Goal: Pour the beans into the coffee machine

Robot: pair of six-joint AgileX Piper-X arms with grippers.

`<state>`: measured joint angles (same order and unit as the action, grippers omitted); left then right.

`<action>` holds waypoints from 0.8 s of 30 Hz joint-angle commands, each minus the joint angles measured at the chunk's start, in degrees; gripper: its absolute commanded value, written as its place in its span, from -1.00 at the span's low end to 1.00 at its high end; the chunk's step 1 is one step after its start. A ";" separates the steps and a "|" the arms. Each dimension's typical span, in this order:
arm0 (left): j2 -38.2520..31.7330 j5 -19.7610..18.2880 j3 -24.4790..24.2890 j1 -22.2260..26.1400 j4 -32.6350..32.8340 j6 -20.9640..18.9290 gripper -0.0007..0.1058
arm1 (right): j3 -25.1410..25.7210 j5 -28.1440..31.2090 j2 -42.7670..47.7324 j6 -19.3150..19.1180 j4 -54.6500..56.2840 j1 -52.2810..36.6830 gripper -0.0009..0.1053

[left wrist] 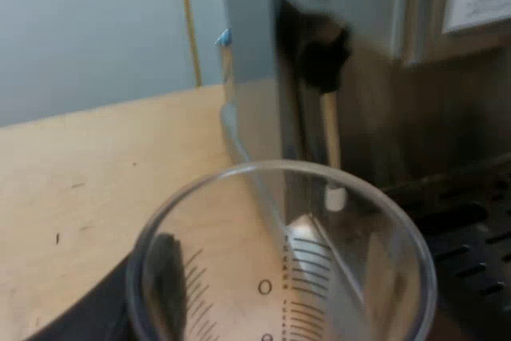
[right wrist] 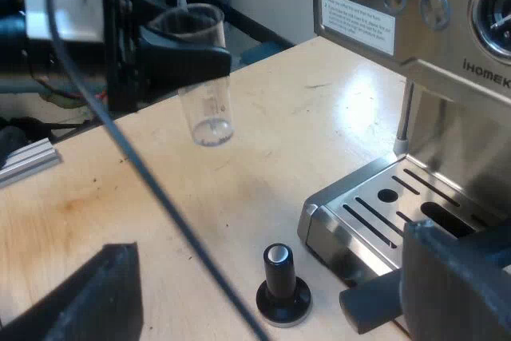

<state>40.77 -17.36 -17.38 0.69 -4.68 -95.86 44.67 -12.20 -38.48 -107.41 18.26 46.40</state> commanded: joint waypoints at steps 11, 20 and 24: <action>13.03 1.32 1.16 0.02 -13.04 -1.84 -0.40 | 0.31 0.06 0.15 3.22 -0.35 0.12 0.31; 19.33 1.56 1.16 0.02 -18.19 -1.84 -0.40 | 0.31 0.06 0.15 3.22 -0.35 0.12 0.31; 24.53 1.75 1.16 0.02 -22.89 -2.08 -0.40 | 0.31 0.06 0.15 3.22 -0.35 0.12 0.31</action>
<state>64.03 -15.99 -16.15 0.69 -24.88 -97.35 44.67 -12.20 -38.48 -104.13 18.26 46.40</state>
